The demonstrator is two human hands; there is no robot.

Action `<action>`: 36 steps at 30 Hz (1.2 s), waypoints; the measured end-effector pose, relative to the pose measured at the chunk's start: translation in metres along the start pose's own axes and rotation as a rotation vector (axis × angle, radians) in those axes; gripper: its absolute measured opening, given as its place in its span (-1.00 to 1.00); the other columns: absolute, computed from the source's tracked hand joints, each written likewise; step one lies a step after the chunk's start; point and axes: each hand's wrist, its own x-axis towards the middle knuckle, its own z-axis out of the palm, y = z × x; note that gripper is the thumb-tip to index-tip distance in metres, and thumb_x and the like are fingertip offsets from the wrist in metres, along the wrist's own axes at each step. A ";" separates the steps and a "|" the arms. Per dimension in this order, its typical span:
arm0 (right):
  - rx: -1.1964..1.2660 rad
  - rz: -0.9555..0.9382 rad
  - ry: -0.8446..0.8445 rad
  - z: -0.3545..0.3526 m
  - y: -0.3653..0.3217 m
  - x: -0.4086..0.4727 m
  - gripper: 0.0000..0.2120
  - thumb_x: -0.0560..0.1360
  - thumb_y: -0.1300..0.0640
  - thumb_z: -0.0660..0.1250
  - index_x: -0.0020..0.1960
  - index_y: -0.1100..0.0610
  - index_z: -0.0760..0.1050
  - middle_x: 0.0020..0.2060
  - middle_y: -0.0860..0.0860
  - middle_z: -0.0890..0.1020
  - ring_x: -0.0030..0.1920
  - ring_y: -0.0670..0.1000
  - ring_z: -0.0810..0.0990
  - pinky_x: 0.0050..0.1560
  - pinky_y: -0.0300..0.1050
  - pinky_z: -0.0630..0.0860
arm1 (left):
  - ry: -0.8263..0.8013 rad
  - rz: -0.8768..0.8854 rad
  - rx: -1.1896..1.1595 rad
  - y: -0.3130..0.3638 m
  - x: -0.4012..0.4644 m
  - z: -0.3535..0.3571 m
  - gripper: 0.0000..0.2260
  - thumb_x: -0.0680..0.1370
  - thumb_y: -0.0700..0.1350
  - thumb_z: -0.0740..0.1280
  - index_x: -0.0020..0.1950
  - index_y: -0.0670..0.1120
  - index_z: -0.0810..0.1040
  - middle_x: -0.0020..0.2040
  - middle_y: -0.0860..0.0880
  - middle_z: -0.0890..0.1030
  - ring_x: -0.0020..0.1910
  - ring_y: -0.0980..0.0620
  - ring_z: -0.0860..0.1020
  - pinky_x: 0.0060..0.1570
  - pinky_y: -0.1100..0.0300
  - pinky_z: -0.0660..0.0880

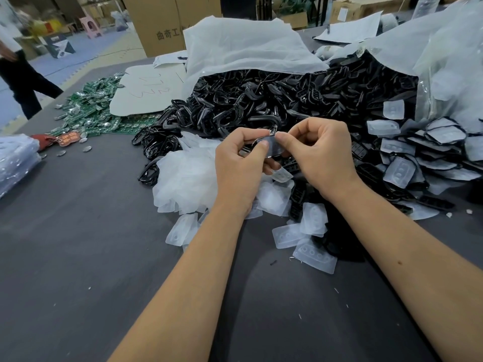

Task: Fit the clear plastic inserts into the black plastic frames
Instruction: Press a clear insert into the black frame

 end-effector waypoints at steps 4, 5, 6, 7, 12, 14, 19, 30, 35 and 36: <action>0.011 0.009 -0.005 0.000 0.001 0.000 -0.77 0.48 0.03 0.59 -0.21 0.15 0.65 -0.36 0.02 0.70 -0.32 0.09 0.70 -0.22 0.02 0.67 | 0.003 0.001 -0.012 0.000 0.000 0.000 -0.85 0.60 -0.35 0.35 0.03 -0.16 0.66 -0.11 -0.13 0.72 -0.40 -0.07 0.65 -0.39 0.21 0.53; 0.018 0.012 -0.009 0.000 0.001 0.000 -0.78 0.48 0.03 0.59 -0.20 0.15 0.65 -0.35 0.02 0.71 -0.31 0.09 0.70 -0.20 0.03 0.67 | 0.006 0.002 -0.014 -0.001 0.001 0.000 -0.85 0.60 -0.35 0.35 0.03 -0.15 0.66 -0.12 -0.11 0.71 -0.41 -0.07 0.65 -0.39 0.21 0.53; 0.026 0.016 -0.014 0.000 0.002 0.000 -0.78 0.49 0.04 0.58 -0.20 0.15 0.65 -0.35 0.02 0.71 -0.31 0.08 0.71 -0.19 0.04 0.68 | 0.010 0.004 -0.015 -0.001 0.001 0.000 -0.85 0.60 -0.36 0.35 0.02 -0.15 0.66 -0.14 -0.09 0.71 -0.41 -0.07 0.65 -0.39 0.21 0.53; 0.037 0.020 -0.020 0.000 0.002 0.000 -0.80 0.49 0.05 0.57 -0.19 0.15 0.66 -0.34 0.02 0.71 -0.30 0.07 0.71 -0.16 0.05 0.68 | 0.015 0.005 -0.018 -0.001 0.001 0.000 -0.85 0.59 -0.36 0.35 0.02 -0.15 0.66 -0.16 -0.07 0.71 -0.41 -0.07 0.65 -0.39 0.21 0.53; 0.076 0.031 -0.071 -0.001 0.005 0.000 -0.90 0.51 0.15 0.51 -0.17 0.12 0.66 -0.32 0.00 0.72 -0.31 -0.01 0.69 -0.23 -0.07 0.62 | 0.038 0.002 -0.042 -0.002 0.002 -0.001 -0.83 0.60 -0.37 0.33 0.01 -0.14 0.65 -0.22 0.00 0.69 -0.42 -0.04 0.64 -0.39 0.22 0.53; 0.083 0.051 -0.077 -0.001 0.007 0.001 -0.91 0.50 0.15 0.51 -0.17 0.10 0.65 -0.32 0.00 0.71 -0.37 -0.09 0.62 -0.32 -0.20 0.51 | 0.035 0.000 -0.050 -0.001 0.002 -0.001 -0.82 0.60 -0.38 0.32 0.01 -0.14 0.65 -0.21 -0.01 0.69 -0.42 -0.03 0.64 -0.39 0.23 0.53; 0.200 0.157 -0.097 -0.002 0.007 0.002 -0.92 0.51 0.18 0.52 -0.09 0.13 0.63 -0.31 0.00 0.69 -0.41 -0.10 0.53 -0.43 -0.21 0.45 | 0.023 -0.006 -0.061 0.000 0.002 -0.001 -0.82 0.62 -0.39 0.31 0.03 -0.16 0.65 -0.12 -0.15 0.69 -0.41 -0.02 0.63 -0.39 0.25 0.52; 0.323 0.248 -0.228 -0.003 0.003 0.003 -0.90 0.59 0.20 0.46 -0.04 0.24 0.66 -0.32 0.05 0.66 -0.35 -0.01 0.58 -0.45 -0.21 0.47 | -0.006 -0.006 -0.050 -0.001 0.002 -0.002 -0.83 0.61 -0.38 0.33 0.06 -0.16 0.66 -0.07 -0.20 0.70 -0.40 -0.06 0.64 -0.38 0.21 0.52; 0.330 0.240 -0.246 -0.004 0.002 0.003 -0.91 0.60 0.27 0.41 -0.08 0.24 0.64 -0.30 0.13 0.64 -0.34 0.03 0.57 -0.45 -0.19 0.46 | -0.028 -0.005 -0.065 0.000 0.001 -0.002 -0.82 0.61 -0.40 0.31 0.06 -0.19 0.65 -0.08 -0.21 0.69 -0.40 -0.05 0.63 -0.39 0.22 0.52; 0.339 0.242 -0.252 -0.004 0.002 0.003 -0.91 0.60 0.28 0.40 -0.07 0.25 0.64 -0.29 0.15 0.63 -0.33 0.03 0.57 -0.45 -0.19 0.46 | -0.031 -0.007 -0.066 0.000 0.001 -0.002 -0.81 0.61 -0.41 0.30 0.06 -0.20 0.65 -0.07 -0.21 0.68 -0.40 -0.06 0.63 -0.38 0.22 0.52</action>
